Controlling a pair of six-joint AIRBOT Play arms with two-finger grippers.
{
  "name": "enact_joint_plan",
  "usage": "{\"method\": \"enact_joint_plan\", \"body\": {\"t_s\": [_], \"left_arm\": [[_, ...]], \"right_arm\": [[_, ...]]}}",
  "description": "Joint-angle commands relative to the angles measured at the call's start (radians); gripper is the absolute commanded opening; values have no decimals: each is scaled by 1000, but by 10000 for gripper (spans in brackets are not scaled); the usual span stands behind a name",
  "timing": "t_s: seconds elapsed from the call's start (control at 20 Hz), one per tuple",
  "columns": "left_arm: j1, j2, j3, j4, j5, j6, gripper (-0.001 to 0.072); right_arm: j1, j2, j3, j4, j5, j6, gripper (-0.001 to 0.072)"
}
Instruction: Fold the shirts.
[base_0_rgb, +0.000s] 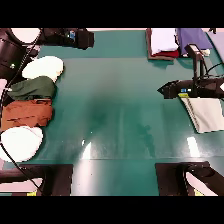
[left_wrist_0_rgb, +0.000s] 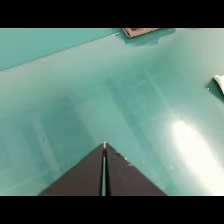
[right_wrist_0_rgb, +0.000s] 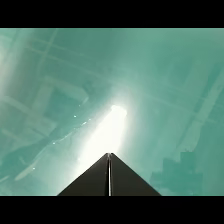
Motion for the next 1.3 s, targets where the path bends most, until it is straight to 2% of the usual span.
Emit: {"method": "enact_joint_plan", "body": {"t_s": [0.0, 0.7, 0.8, 0.85, 0.9, 0.95, 1.05, 1.25], "left_arm": [[0, -1, 0, 0, 6, 0, 24], [0, -1, 0, -11, 6, -2, 24], [5, -1, 0, 51, 47, 37, 27], [14, -2, 0, 136, 62, 28, 218], [28, -6, 0, 215, 68, -14, 527], [54, -18, 0, 299, 64, -71, 593], [128, -58, -2, 379, 35, -98, 591], [294, -204, -2, 380, -30, -99, 592]], "right_arm": [[2, 1, 1, 2, -12, 1, 20], [2, 1, 1, 2, -17, 1, 20], [2, 1, 1, 2, -18, 1, 20], [2, 1, 1, 2, -18, 1, 20], [2, 0, 1, 2, -18, 1, 20], [2, 1, 1, 2, -17, 1, 20], [2, 1, 1, 2, -18, 1, 20], [3, 1, 1, 2, -18, 1, 20]]}}
